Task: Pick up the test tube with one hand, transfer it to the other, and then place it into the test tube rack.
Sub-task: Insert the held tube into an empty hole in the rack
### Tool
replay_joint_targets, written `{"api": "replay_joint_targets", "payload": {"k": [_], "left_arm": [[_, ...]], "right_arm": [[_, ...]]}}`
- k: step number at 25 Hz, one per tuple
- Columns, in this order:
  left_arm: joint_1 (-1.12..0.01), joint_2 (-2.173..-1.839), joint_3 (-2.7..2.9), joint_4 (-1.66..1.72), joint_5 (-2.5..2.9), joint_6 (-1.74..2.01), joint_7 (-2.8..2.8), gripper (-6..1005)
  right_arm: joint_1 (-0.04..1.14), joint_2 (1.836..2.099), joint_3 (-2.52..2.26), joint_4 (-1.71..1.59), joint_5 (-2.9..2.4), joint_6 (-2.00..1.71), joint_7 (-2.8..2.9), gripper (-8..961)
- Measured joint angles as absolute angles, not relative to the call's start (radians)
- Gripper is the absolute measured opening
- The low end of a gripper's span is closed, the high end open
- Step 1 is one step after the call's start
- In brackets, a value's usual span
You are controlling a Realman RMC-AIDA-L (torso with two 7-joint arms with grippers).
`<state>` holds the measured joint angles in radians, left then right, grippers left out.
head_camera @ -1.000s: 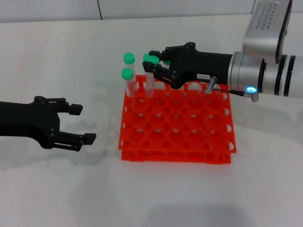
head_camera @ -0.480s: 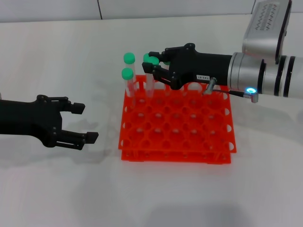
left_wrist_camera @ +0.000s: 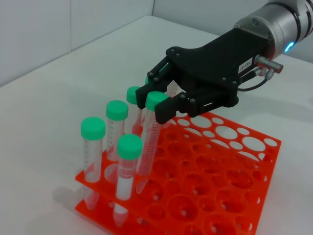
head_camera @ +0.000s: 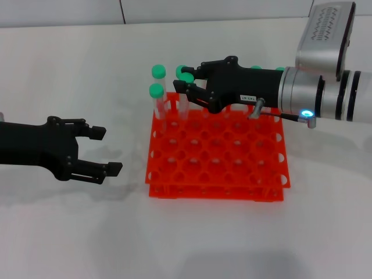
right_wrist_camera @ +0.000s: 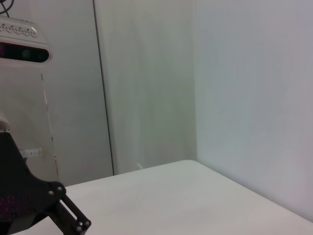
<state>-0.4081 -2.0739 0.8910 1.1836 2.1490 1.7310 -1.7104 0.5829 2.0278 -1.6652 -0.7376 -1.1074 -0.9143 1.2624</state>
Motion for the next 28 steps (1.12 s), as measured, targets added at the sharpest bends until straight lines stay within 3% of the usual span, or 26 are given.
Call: {"api": "replay_joint_targets", "payload": {"k": [28], "left_arm": [[-0.422, -2.074, 0.893, 1.16, 2.16, 1.723, -1.697, 893]], "right_arm": [[0.614, 2.028, -1.679, -0.71, -1.108, -0.908, 1.272, 337]]}}
